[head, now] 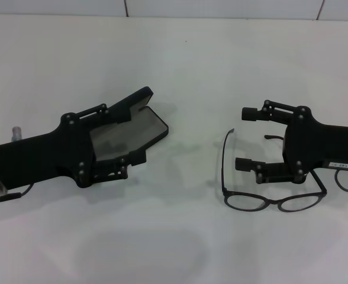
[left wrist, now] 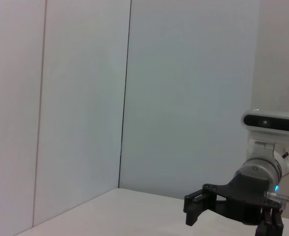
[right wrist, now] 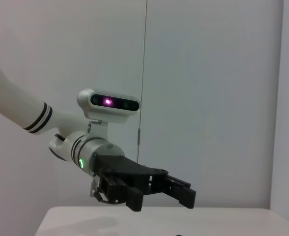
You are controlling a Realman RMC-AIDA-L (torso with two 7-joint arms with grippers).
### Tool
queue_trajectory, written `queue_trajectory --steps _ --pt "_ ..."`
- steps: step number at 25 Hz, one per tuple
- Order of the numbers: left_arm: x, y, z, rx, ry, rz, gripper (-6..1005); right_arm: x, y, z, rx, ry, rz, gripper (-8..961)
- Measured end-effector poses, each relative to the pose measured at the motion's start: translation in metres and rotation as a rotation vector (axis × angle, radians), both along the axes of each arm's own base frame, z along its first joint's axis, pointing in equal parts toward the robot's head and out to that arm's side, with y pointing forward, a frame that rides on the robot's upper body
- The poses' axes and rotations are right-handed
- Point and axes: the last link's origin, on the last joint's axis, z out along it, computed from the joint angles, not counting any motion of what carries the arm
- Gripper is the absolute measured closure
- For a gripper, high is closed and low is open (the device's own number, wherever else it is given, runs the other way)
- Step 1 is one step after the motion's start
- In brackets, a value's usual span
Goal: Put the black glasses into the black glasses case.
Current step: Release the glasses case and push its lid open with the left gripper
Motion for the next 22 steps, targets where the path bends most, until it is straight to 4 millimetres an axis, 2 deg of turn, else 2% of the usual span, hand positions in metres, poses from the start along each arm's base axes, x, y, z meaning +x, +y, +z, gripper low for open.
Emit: queue_trajectory --steps 13,15,18,22 --pt "0.004 0.004 0.0 0.019 -0.012 -0.007 169 0.001 -0.001 0.0 0.001 0.002 -0.008 96" --pt "0.006 0.011 0.007 0.025 -0.016 0.013 169 0.002 -0.001 0.0 0.001 0.001 -0.008 96" --pt "0.01 0.033 0.023 0.013 0.006 0.093 169 0.002 -0.001 0.0 0.0 0.0 -0.008 95" --pt "0.009 0.062 0.028 -0.041 0.159 0.232 169 0.003 -0.003 -0.001 -0.004 -0.002 -0.012 95"
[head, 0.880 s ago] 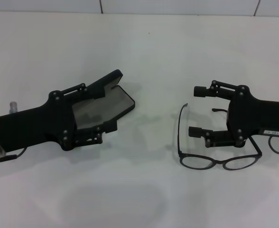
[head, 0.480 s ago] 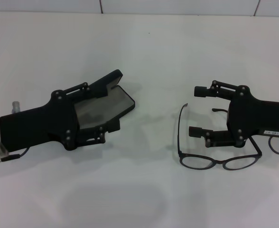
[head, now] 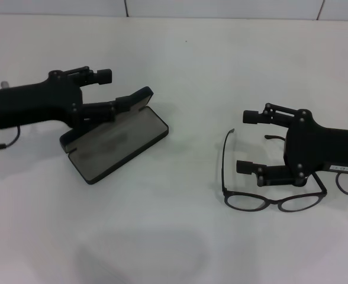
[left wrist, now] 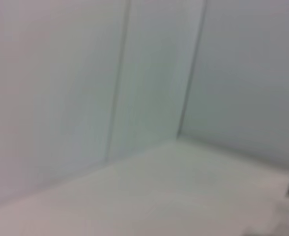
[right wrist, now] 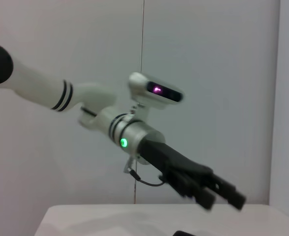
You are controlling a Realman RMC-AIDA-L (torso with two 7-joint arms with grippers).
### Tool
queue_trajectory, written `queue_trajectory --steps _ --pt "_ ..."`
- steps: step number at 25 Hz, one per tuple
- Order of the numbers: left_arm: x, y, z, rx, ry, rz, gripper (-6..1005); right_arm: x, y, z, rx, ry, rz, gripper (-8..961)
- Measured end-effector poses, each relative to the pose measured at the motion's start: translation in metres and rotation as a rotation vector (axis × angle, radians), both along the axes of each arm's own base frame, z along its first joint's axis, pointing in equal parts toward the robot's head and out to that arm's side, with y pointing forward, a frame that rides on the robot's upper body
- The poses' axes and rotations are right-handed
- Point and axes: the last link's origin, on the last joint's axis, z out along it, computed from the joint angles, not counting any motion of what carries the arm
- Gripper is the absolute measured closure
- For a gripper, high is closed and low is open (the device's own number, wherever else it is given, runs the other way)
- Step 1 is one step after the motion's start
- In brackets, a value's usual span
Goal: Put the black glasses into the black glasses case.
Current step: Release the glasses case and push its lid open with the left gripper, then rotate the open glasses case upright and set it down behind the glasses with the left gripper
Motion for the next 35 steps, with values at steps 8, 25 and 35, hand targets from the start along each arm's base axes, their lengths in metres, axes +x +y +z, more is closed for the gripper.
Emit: queue_trajectory --steps 8,25,35 --pt "0.003 0.013 -0.011 -0.048 0.202 0.073 170 0.006 -0.005 -0.001 -0.002 0.002 -0.022 96" --pt "-0.005 0.028 -0.031 0.023 0.355 0.106 427 0.007 -0.007 -0.005 -0.002 0.002 -0.029 95" --pt "-0.002 0.032 -0.041 0.034 0.406 0.078 593 0.007 -0.007 -0.005 0.002 -0.001 -0.027 96"
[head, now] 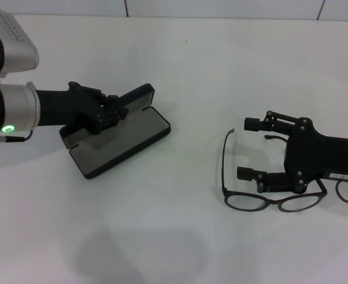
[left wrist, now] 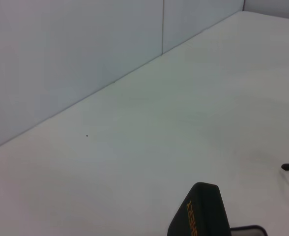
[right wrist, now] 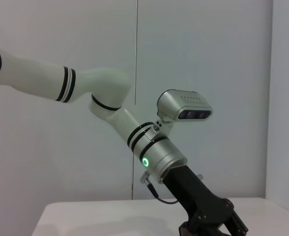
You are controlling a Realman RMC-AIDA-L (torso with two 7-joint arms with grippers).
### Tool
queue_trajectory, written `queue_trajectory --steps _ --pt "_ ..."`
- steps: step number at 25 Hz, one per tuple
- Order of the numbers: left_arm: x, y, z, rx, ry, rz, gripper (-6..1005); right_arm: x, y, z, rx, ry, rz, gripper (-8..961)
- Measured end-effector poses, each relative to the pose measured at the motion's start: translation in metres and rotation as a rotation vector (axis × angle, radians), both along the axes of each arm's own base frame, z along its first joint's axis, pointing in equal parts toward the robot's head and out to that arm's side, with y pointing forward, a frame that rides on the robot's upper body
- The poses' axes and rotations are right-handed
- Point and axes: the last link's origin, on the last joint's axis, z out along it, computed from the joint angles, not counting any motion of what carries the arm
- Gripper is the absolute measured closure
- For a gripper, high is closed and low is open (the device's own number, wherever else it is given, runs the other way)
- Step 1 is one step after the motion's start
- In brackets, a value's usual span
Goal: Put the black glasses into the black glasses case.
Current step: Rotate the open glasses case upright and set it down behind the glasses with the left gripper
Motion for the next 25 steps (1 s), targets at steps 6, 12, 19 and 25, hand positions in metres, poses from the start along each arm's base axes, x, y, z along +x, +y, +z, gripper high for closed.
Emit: queue_trajectory --steps 6,12,19,25 --pt "0.009 0.004 0.004 0.018 -0.007 -0.037 715 0.002 -0.005 -0.003 0.004 0.0 0.015 96" --pt "0.032 0.011 0.005 0.014 0.013 -0.132 782 0.004 -0.01 -0.007 -0.006 -0.003 0.038 95" --pt "0.069 0.03 -0.007 0.003 0.052 -0.3 794 0.004 -0.024 -0.018 -0.06 -0.026 0.104 96" --pt "0.097 0.055 -0.039 0.037 0.177 -0.433 793 0.008 -0.04 -0.024 -0.067 -0.002 0.141 95"
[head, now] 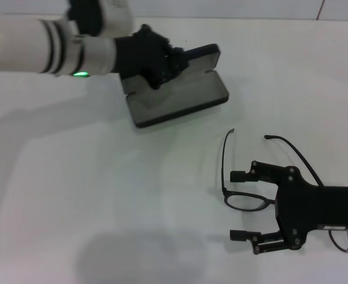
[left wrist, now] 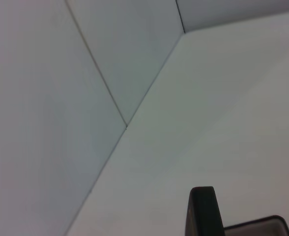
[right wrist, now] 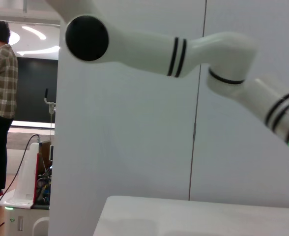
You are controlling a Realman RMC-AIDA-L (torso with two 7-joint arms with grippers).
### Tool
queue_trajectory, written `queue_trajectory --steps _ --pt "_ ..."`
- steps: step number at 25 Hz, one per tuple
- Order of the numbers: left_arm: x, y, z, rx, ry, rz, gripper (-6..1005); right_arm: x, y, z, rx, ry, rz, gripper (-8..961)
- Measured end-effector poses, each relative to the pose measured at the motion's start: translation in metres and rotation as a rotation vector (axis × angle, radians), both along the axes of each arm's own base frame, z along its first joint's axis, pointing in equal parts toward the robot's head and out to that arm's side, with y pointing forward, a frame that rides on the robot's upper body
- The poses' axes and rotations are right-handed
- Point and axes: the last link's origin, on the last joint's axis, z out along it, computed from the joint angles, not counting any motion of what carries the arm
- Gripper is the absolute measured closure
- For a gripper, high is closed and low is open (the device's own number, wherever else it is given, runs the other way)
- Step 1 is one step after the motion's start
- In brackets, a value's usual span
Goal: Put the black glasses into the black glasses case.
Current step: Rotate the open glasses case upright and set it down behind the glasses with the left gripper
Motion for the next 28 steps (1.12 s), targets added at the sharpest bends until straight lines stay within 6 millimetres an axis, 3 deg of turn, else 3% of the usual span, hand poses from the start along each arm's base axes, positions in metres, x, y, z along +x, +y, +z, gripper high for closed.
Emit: queue_trajectory --steps 5,9,28 --pt "0.02 0.006 -0.02 -0.043 0.042 -0.062 793 0.001 -0.003 -0.002 0.002 0.003 0.001 95" --pt "0.034 -0.001 -0.029 -0.12 0.016 -0.115 793 0.002 -0.003 -0.002 0.005 0.003 0.002 95" --pt "0.021 -0.002 -0.039 -0.115 0.069 -0.16 792 0.002 -0.002 -0.004 0.012 -0.018 0.014 95"
